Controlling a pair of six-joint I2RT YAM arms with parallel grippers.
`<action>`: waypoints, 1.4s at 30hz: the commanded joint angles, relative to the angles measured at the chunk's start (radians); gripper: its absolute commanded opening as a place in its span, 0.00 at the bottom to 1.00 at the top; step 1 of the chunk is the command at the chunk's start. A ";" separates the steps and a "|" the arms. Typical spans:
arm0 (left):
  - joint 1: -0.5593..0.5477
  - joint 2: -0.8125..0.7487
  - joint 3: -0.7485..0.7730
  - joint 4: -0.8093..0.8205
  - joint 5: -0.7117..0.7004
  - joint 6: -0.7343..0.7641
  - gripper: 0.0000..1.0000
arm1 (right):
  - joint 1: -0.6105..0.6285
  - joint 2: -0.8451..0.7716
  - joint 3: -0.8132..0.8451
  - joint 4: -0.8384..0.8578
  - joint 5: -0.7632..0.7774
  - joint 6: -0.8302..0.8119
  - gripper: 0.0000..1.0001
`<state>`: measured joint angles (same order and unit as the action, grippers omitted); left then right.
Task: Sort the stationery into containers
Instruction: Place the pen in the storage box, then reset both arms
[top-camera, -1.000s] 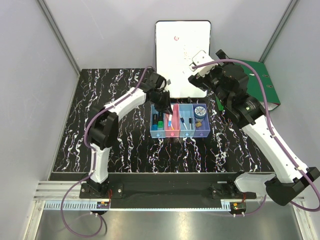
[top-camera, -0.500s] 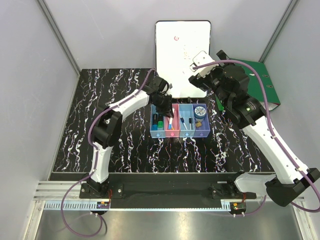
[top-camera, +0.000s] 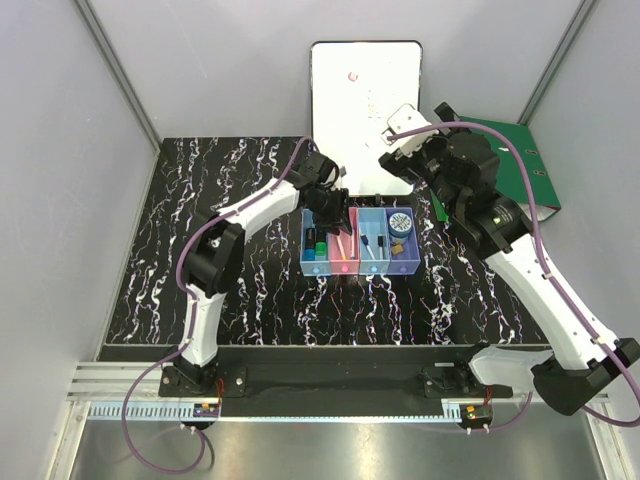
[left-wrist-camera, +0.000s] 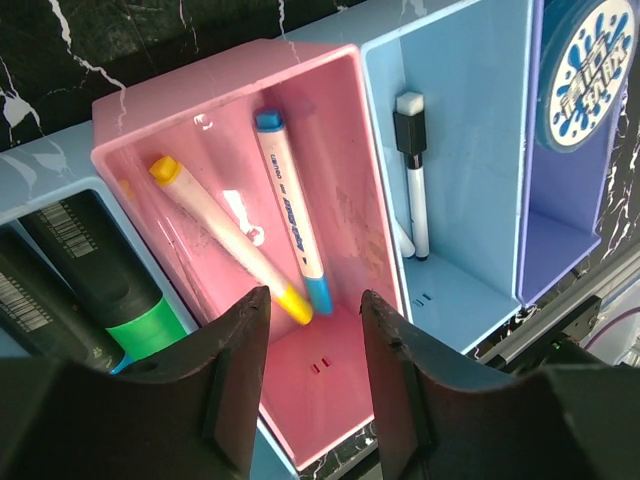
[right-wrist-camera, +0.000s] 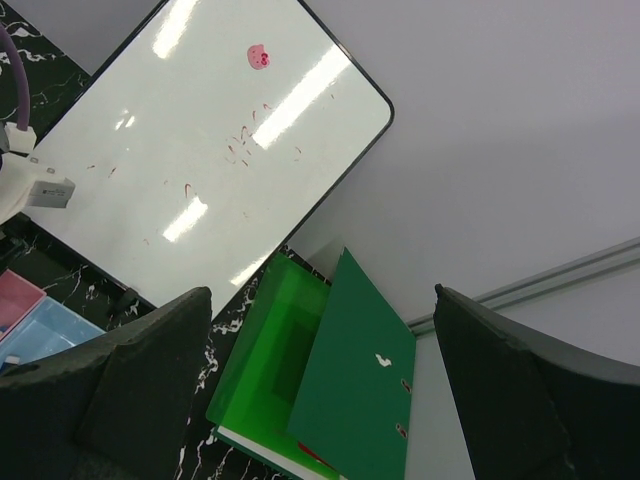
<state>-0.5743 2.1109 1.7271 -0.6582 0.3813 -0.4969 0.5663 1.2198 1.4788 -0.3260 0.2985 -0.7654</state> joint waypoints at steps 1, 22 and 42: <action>-0.001 -0.068 0.086 0.028 0.016 0.032 0.45 | -0.009 -0.046 -0.023 0.048 0.027 0.014 1.00; 0.145 -0.693 -0.078 -0.098 -0.655 0.491 0.99 | -0.011 -0.197 -0.066 -0.284 -0.098 0.242 1.00; 0.205 -1.192 -0.402 -0.144 -0.812 0.577 0.99 | -0.009 -0.292 -0.032 -0.501 0.033 0.495 1.00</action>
<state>-0.3683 0.9436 1.3479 -0.8185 -0.3981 0.0818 0.5610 0.9276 1.4525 -0.8139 0.3141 -0.3317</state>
